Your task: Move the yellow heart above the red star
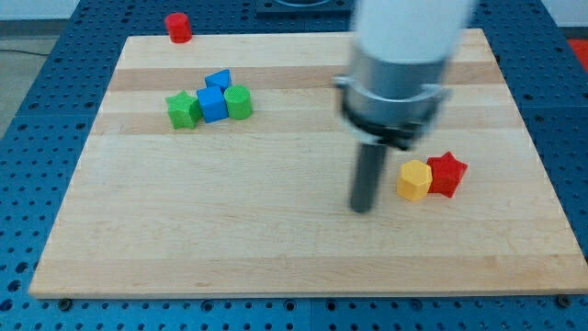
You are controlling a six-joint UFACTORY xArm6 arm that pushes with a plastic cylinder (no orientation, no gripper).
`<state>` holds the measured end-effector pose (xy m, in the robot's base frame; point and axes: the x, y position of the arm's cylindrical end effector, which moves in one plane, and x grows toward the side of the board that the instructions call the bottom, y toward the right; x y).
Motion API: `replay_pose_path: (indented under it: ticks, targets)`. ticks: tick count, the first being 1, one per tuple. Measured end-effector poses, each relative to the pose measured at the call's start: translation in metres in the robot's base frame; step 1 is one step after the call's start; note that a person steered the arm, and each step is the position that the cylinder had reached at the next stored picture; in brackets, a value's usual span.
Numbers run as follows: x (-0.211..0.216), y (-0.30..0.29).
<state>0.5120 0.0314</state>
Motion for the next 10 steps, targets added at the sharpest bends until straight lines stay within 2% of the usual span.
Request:
replay_pose_path:
  ticks: [1, 2, 3, 4, 5, 6, 7, 8, 9, 10]
  targets:
    - [-0.105, -0.006]
    - [-0.18, 0.022]
    - [-0.205, -0.002]
    - [-0.205, 0.059]
    - [-0.155, 0.112]
    - [-0.162, 0.119]
    - [-0.217, 0.087]
    - [-0.223, 0.132]
    - [-0.172, 0.161]
    - [-0.119, 0.161]
